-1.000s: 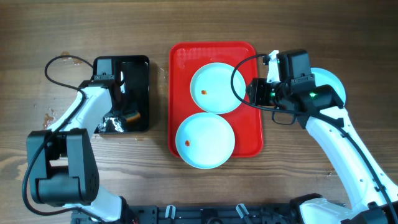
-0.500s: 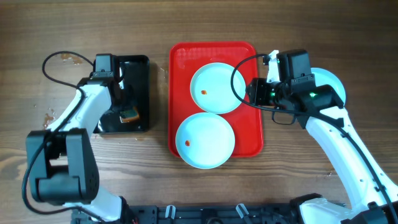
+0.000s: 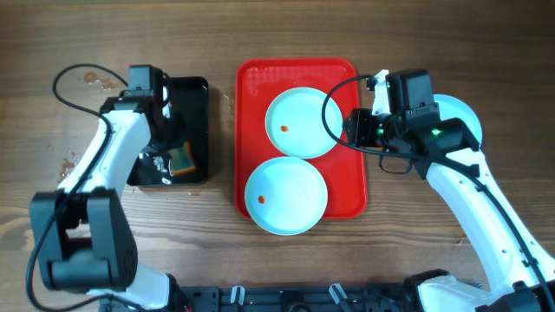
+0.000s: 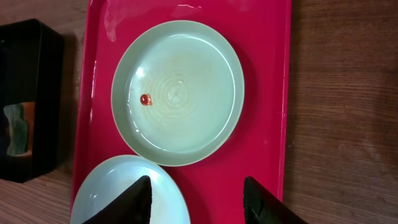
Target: Clean dirty plates on tray and stack at the side
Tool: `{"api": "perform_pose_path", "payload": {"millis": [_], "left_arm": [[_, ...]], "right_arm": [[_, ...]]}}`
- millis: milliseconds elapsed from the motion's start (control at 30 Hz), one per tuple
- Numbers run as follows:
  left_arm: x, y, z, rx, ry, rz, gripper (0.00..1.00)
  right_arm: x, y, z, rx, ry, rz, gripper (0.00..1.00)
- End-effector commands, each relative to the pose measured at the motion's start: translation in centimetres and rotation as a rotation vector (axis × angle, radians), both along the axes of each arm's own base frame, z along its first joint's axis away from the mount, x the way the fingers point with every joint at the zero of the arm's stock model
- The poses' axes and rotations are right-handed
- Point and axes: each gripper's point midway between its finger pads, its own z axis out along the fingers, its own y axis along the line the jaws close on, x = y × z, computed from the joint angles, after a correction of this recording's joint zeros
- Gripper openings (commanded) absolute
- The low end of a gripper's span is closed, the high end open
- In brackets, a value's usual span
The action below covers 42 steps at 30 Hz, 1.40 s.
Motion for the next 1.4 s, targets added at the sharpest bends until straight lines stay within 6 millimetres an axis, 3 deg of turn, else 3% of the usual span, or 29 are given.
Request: {"api": "perform_pose_path", "payload": {"millis": [0,267,300,400,500,600,767,867,967,1167,1200,1267,1367], "left_arm": [[0.2,-0.3,1.1,-0.011,-0.023,-0.004,0.29],[-2.0,-0.3,-3.1,-0.013,0.042,-0.004,0.37],[-2.2,-0.3,-3.8,-0.015,0.050,-0.004,0.33],[-2.6,-0.5,-5.5,-0.025,0.068,-0.005,0.04],[-2.4,-0.6,-5.6,-0.028,0.060,-0.007,0.04],[-1.2,-0.6,-3.8,-0.022,0.028,-0.051,0.04],[1.3,-0.5,4.1,-0.005,-0.066,-0.085,0.04],[1.3,-0.5,5.3,-0.005,-0.088,-0.084,0.04],[0.5,-0.5,4.2,-0.007,-0.040,-0.084,0.04],[-1.4,-0.6,0.2,-0.011,0.026,-0.083,0.05],[-1.7,-0.6,-0.7,-0.012,0.026,-0.079,0.18],[-2.1,-0.6,-1.9,-0.011,0.020,-0.080,0.18],[-2.8,-0.6,-3.6,-0.011,0.017,-0.079,0.32]], "right_arm": [[0.2,0.4,1.0,0.022,-0.020,0.005,0.48],[0.2,0.4,1.0,0.022,-0.020,0.005,0.48],[0.2,0.4,1.0,0.022,-0.020,0.005,0.48],[0.2,0.4,1.0,0.022,-0.020,0.005,0.48],[0.3,0.4,1.1,0.023,-0.023,0.005,0.48],[0.3,0.4,1.1,0.023,-0.023,0.004,0.48],[0.3,0.4,1.1,0.023,-0.023,0.004,0.52],[0.3,0.4,1.1,0.026,-0.020,-0.001,0.52],[0.3,0.4,1.1,0.026,-0.020,-0.001,0.52],[0.3,0.4,1.1,0.026,-0.020,-0.001,0.52],[0.3,0.4,1.1,0.026,-0.020,-0.001,0.52],[0.3,0.4,1.1,0.026,-0.020,-0.001,0.52],[0.3,0.4,1.1,0.026,-0.020,-0.001,0.53]]}}
